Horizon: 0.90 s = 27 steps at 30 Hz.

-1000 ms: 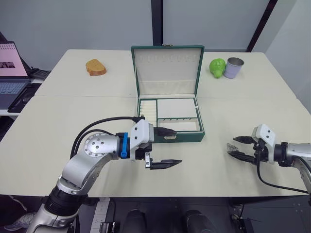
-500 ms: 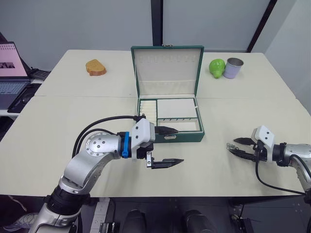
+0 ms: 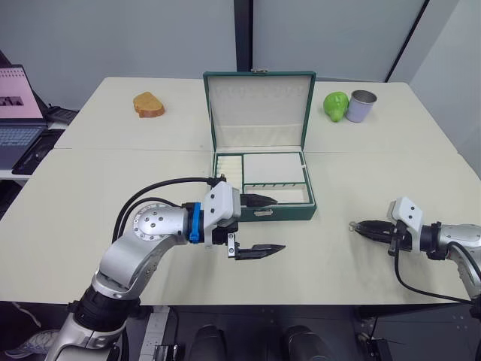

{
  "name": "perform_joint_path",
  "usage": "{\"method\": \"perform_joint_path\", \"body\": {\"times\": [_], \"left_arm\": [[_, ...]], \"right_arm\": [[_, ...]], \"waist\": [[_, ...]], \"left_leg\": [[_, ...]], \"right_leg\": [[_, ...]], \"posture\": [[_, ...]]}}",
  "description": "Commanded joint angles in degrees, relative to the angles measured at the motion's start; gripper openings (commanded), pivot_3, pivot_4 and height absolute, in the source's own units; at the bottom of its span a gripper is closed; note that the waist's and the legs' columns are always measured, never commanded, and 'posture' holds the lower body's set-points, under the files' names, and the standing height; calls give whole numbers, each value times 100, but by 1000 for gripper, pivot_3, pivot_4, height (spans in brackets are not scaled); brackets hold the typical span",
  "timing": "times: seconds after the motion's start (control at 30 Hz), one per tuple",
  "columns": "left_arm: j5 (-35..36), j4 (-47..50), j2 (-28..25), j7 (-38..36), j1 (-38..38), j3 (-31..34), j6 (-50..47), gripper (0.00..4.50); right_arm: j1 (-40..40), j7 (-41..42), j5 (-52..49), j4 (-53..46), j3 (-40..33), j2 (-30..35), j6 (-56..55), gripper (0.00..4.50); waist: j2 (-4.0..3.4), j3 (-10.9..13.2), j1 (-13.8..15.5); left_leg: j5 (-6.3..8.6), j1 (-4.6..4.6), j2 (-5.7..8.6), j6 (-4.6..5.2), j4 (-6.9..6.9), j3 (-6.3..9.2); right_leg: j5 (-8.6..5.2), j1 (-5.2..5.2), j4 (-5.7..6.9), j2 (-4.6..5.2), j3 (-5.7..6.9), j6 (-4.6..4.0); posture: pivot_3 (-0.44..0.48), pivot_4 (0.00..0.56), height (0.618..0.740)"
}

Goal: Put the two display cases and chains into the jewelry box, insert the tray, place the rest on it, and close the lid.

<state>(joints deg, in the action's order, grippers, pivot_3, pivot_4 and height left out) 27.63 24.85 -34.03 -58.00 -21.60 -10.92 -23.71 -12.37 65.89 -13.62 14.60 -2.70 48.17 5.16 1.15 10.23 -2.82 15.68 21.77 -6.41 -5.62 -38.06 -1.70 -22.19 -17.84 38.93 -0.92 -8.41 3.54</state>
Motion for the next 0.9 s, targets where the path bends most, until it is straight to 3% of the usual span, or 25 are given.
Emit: {"method": "perform_joint_path", "body": {"times": [0.03, 0.4, 0.7, 0.9], "left_arm": [[-12, 116, 53, 39, -96, -22, 17, 4500], [-39, 99, 125, 82, -85, 13, 40, 4500], [46, 191, 194, 412, 62, 288, 69, 4500], [186, 435, 174, 691, 398, 570, -15, 4500]], "right_arm": [[169, -23, 171, 107, 122, 3, 78, 272], [148, 43, -110, -195, -118, 75, 314, 188], [70, 162, -1020, -1502, -723, 410, 1522, 4], [-495, 41, -1576, -2237, -870, 528, 2292, 4]], "waist": [[0, 0, 0], [0, 0, 5], [-7, 5, 28], [-7, 5, 25]], "left_leg": [[0, 0, 0, 0, 0, 0], [0, 1, 0, 0, 0, 0], [0, 8, 1, 0, 2, -1], [0, 9, 0, 0, 6, -1]], "right_leg": [[0, 0, 0, 0, 0, 0], [0, 0, 0, 0, 0, 0], [0, -9, 0, 0, -4, 0], [0, -14, 0, 0, -5, 0]], "posture": [[0, 150, 740], [0, 150, 740], [0, 150, 740], [0, 150, 740]]}}
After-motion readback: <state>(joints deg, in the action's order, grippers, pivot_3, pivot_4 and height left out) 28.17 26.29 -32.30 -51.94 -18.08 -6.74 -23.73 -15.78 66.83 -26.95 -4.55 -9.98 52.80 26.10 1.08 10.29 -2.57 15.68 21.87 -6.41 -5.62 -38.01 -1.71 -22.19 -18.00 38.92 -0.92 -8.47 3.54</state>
